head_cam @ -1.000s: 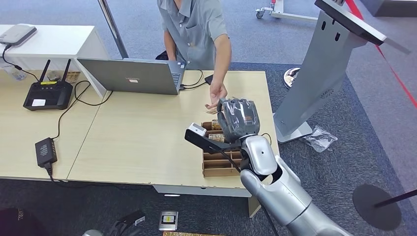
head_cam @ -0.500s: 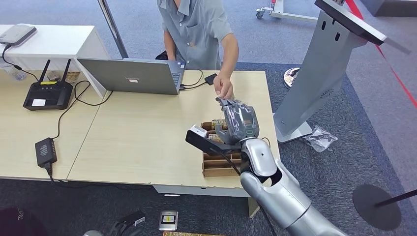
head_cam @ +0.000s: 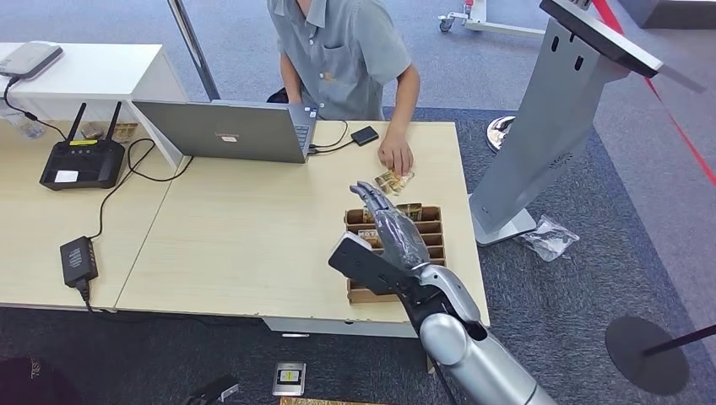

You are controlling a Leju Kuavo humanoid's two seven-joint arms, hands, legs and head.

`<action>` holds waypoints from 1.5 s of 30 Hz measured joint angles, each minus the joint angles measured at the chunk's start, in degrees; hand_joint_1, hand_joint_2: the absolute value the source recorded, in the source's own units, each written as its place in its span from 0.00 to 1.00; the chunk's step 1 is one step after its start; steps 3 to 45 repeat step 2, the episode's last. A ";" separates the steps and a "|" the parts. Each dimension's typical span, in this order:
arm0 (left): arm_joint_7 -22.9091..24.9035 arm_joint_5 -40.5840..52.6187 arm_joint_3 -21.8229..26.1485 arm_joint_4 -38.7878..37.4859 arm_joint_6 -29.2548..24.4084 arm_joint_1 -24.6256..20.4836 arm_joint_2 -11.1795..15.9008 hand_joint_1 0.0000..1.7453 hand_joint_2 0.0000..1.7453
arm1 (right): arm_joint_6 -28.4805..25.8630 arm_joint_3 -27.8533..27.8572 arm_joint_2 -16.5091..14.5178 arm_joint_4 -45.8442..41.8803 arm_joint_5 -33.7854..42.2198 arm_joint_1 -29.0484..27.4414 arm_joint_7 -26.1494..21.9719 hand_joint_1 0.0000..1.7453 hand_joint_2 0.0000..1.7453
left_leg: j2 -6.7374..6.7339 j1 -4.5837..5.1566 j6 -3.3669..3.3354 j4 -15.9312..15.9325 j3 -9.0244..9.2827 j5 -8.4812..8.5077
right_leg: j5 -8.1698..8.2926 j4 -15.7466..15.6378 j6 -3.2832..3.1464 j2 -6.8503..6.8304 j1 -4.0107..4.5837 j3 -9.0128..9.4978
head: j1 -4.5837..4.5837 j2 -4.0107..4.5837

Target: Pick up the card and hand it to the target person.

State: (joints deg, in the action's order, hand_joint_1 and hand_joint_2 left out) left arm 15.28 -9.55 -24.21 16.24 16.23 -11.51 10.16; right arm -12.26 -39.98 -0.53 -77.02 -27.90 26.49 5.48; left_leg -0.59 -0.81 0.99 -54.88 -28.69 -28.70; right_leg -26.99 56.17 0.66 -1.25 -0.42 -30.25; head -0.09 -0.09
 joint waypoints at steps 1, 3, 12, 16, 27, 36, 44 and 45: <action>-0.37 -0.30 0.09 0.00 -0.10 0.44 0.11 0.00 0.00 | 0.10 0.00 0.11 -0.42 0.94 -0.27 -0.21 0.00 1.00 | 0.00 0.00 0.00 0.00 0.00 0.00 | 0.00 0.00 0.00 0.00 0.00 0.00 | 0.00 0.00; -0.56 -0.45 0.14 0.00 -0.13 0.66 0.19 0.00 0.00 | 0.14 0.00 0.17 -0.62 1.37 -0.40 -0.30 0.00 1.00 | 0.00 0.00 0.00 0.00 0.00 0.00 | 0.00 0.00 0.00 0.00 0.00 0.00 | 0.01 0.00; -0.56 -0.45 0.14 0.00 -0.13 0.66 0.19 0.00 0.00 | 0.14 0.00 0.17 -0.62 1.37 -0.40 -0.30 0.00 1.00 | 0.00 0.00 0.00 0.00 0.00 0.00 | 0.00 0.00 0.00 0.00 0.00 0.00 | 0.01 0.00; -0.56 -0.45 0.14 0.00 -0.13 0.66 0.19 0.00 0.00 | 0.14 0.00 0.17 -0.62 1.37 -0.40 -0.30 0.00 1.00 | 0.00 0.00 0.00 0.00 0.00 0.00 | 0.00 0.00 0.00 0.00 0.00 0.00 | 0.01 0.00; -0.56 -0.45 0.14 0.00 -0.13 0.66 0.19 0.00 0.00 | 0.14 0.00 0.17 -0.62 1.37 -0.40 -0.30 0.00 1.00 | 0.00 0.00 0.00 0.00 0.00 0.00 | 0.00 0.00 0.00 0.00 0.00 0.00 | 0.01 0.00; -0.56 -0.45 0.14 0.00 -0.13 0.66 0.19 0.00 0.00 | 0.14 0.00 0.17 -0.62 1.37 -0.40 -0.30 0.00 1.00 | 0.00 0.00 0.00 0.00 0.00 0.00 | 0.00 0.00 0.00 0.00 0.00 0.00 | 0.01 0.00; -0.56 -0.45 0.14 0.00 -0.13 0.66 0.19 0.00 0.00 | 0.14 0.00 0.17 -0.62 1.37 -0.40 -0.30 0.00 1.00 | 0.00 0.00 0.00 0.00 0.00 0.00 | 0.00 0.00 0.00 0.00 0.00 0.00 | 0.01 0.00; -0.56 -0.45 0.14 0.00 -0.13 0.66 0.19 0.00 0.00 | 0.14 0.00 0.17 -0.62 1.37 -0.40 -0.30 0.00 1.00 | 0.00 0.00 0.00 0.00 0.00 0.00 | 0.00 0.00 0.00 0.00 0.00 0.00 | 0.01 0.00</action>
